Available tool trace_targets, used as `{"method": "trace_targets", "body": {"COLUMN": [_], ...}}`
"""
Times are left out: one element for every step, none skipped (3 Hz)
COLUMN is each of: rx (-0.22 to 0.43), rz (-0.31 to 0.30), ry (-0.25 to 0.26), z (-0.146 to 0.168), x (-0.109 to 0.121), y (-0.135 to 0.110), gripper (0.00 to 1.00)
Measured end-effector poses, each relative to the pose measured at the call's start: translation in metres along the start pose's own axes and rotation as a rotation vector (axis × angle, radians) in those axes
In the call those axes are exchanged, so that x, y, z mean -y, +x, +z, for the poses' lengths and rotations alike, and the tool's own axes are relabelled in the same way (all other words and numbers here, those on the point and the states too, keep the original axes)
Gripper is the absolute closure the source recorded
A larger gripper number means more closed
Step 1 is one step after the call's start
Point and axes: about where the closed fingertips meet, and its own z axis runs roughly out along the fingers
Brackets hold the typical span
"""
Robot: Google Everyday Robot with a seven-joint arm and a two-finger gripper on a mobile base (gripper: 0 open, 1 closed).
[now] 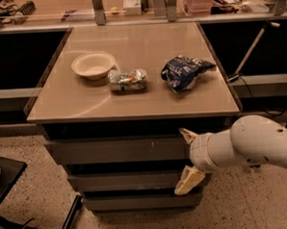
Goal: Open top drawer
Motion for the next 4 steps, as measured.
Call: {"method": "trace_targets", "body": {"rx": [-0.032, -0.068, -0.066, -0.066], "rz": [0.031, 0.053, 0.054, 0.053], "ry": [0.043, 0.122, 0.131, 0.131], "z": [0.03, 0.048, 0.048, 0.048], "x": [0.035, 0.067, 0.07, 0.07], "y": [0.021, 0.036, 0.035, 0.035], "gripper": [0.0, 0.0, 0.0, 0.0]}}
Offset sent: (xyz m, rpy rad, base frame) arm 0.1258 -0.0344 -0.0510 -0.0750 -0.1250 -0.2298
